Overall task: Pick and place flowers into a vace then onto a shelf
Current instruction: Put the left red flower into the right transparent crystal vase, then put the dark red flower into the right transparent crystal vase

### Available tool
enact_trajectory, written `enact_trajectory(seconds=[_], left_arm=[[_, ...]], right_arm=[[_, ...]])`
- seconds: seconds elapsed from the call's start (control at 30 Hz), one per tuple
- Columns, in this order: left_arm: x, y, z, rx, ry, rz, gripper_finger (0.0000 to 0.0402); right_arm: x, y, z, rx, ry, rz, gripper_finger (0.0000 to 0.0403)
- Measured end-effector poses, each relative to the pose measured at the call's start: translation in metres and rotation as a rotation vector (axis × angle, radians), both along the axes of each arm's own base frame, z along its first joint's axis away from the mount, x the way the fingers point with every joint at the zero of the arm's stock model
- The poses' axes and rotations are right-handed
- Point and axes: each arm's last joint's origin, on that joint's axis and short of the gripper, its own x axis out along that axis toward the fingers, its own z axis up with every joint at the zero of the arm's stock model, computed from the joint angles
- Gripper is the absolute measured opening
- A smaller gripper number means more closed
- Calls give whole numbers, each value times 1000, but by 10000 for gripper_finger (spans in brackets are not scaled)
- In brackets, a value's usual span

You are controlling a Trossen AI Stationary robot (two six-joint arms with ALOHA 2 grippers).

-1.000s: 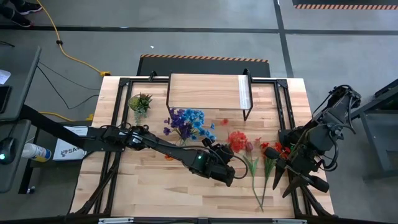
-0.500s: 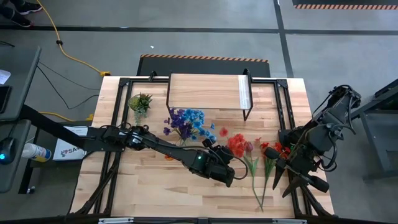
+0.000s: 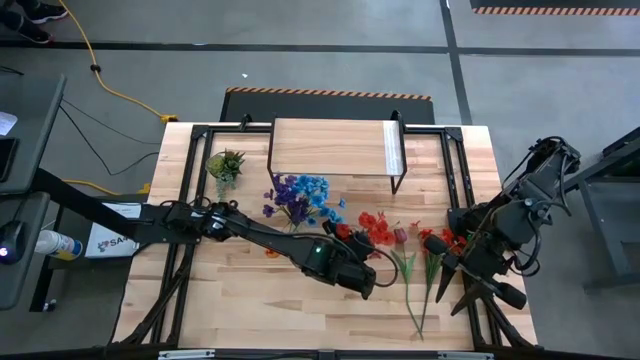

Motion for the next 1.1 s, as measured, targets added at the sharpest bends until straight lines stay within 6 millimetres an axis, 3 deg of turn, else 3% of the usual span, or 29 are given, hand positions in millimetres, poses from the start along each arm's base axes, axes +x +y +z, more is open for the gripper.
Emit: enact_trajectory(seconds=[0.23,0.67,0.9,1.1], left_arm=[[-4,-6,3,-10,20,-23,124],[-24,-43,11,128,-58,-15,124],[-44,-59,41,99,-174,-24,124],[-66,-78,72,82,-290,-60,124]], right_arm=[[0,0,0,1,3,-1,139],[0,-1,-1,-8,2,-24,139],[0,-1,-4,-9,54,-54,139],[-3,-9,-22,-71,303,-229,139]])
